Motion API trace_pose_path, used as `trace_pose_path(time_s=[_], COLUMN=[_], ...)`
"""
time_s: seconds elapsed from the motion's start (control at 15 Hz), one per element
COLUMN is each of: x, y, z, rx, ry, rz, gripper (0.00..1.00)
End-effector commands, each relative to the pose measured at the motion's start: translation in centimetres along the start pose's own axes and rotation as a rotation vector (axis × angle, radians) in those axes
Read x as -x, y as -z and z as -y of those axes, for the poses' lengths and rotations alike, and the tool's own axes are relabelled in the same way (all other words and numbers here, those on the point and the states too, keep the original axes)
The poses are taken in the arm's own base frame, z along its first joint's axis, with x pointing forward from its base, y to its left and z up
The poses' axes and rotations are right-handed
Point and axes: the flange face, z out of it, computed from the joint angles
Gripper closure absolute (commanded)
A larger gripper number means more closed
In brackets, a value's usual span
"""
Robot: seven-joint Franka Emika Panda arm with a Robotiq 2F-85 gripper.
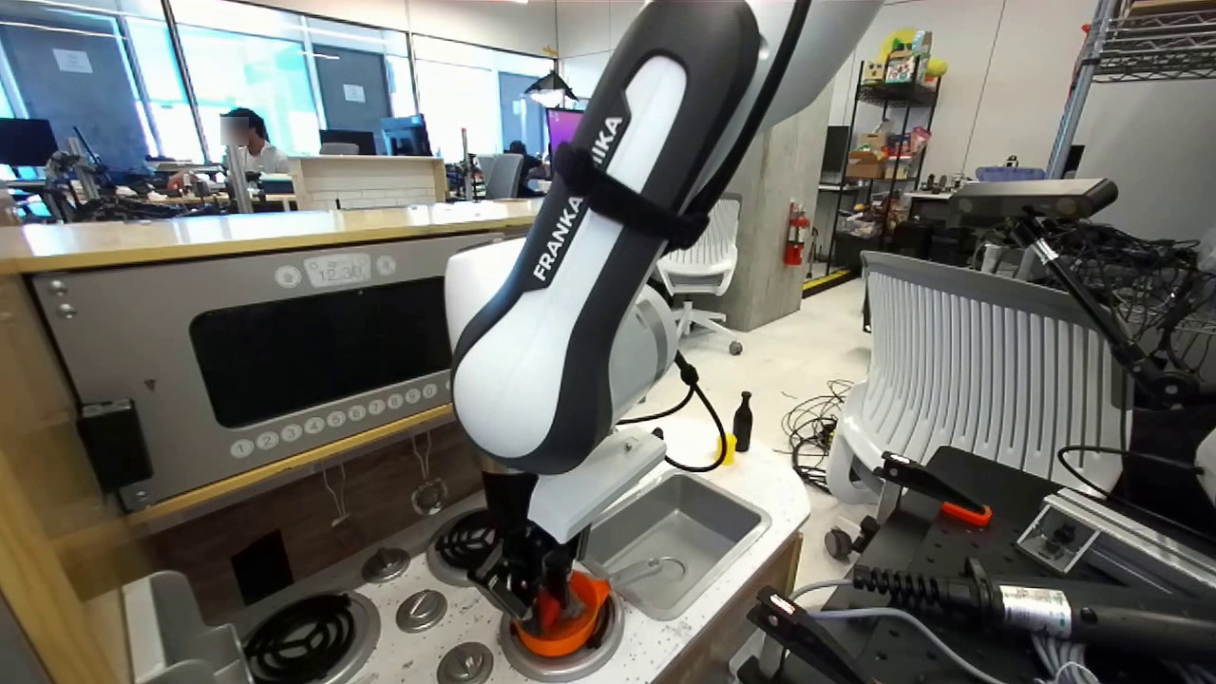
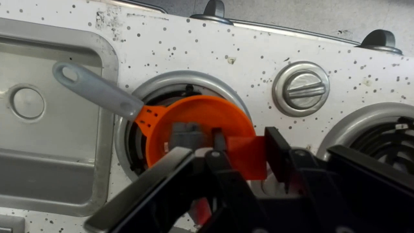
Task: Put the red toy in the orange pot
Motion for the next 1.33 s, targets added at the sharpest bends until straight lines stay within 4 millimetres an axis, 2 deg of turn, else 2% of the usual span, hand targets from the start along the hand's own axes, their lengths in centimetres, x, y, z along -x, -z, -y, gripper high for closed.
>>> trace_pose_path(time_s=[0.0, 0.27, 0.33, 0.47, 0.73, 1.0, 1.27], x=[-2.1, -3.1, -3.3, -3.5, -3.0, -1.5, 1.6], y=[-0.9, -0.6, -0.3, 0.3, 1.3, 1.7, 1.3], z=[0.8, 1.6, 1.8, 2.1, 2.9, 3.7, 3.5], rx=[-0.015, -0.015, -0.012, -0.01, -0.014, -0.037, -0.053], ry=[-0.014, -0.009, -0.004, 0.002, 0.018, 0.023, -0.007], rz=[0.034, 0.036, 0.032, 0.016, -0.015, -0.023, -0.019], gripper=[0.9, 0.9, 0.4, 0.31, 0.02, 0.0, 0.0])
